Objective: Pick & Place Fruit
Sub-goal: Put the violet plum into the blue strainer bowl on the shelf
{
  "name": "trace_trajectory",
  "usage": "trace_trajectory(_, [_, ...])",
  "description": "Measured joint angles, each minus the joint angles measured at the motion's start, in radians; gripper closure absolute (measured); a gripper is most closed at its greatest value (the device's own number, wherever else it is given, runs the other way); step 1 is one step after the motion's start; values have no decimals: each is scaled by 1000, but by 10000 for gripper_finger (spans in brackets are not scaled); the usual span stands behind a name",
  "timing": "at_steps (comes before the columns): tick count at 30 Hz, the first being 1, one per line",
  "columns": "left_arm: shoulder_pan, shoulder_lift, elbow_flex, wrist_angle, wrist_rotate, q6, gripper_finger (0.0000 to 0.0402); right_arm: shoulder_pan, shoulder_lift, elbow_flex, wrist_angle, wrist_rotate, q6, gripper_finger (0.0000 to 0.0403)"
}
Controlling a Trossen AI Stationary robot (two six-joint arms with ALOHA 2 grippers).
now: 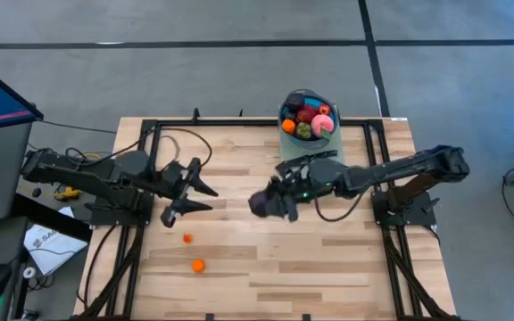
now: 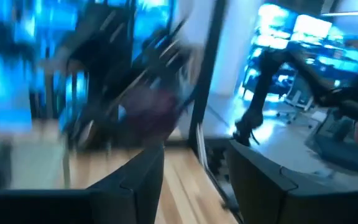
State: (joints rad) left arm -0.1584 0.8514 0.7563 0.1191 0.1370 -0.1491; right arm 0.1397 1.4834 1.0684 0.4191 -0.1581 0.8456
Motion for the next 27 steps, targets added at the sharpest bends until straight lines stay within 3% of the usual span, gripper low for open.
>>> trace_trajectory(5, [-11,47,0,222,-8,136,208,-40,42,-64,314,3,60,157])
trace_trajectory(13, [-8,207,-1,363,-81,239,102,-80,152,-65,572,2,120,157])
trace_trajectory(20, [-8,272,-1,493,-205,309,34,-79,191,-66,630,0,149,157])
trace_trajectory(27, [-3,338,-1,499,-216,310,7,-79,190,-66,639,7,127,158])
